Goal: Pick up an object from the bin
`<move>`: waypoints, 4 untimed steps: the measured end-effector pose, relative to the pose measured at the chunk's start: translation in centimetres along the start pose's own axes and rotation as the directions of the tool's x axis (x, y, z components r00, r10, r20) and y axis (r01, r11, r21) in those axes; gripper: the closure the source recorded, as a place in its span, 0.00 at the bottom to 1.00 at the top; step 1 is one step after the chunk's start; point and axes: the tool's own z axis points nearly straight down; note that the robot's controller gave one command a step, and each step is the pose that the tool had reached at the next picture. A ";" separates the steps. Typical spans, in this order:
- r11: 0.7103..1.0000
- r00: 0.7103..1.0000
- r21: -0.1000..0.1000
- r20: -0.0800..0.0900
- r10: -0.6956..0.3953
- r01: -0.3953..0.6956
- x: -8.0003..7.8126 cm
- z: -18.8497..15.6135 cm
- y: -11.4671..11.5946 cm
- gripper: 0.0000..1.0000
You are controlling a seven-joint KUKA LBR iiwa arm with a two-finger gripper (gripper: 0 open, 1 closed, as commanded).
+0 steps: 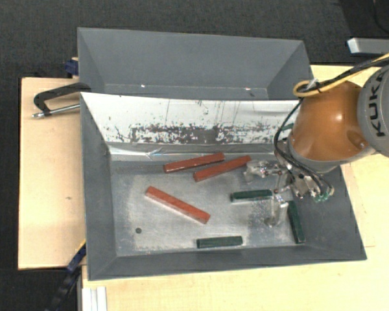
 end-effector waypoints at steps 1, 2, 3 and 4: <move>0.992 0.992 -0.001 0.000 -0.123 0.123 -0.1 4.4 -0.6 1.00; 0.992 0.992 -0.001 0.000 -0.123 0.123 -0.1 4.4 -0.6 1.00; 0.989 0.989 0.000 0.000 -0.151 0.151 -0.9 3.3 0.3 1.00; 0.984 0.984 -0.005 -0.005 -0.175 0.175 -0.3 -1.4 0.0 1.00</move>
Offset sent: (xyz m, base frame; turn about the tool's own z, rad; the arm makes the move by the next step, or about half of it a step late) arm 0.0000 0.0000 0.0000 0.0000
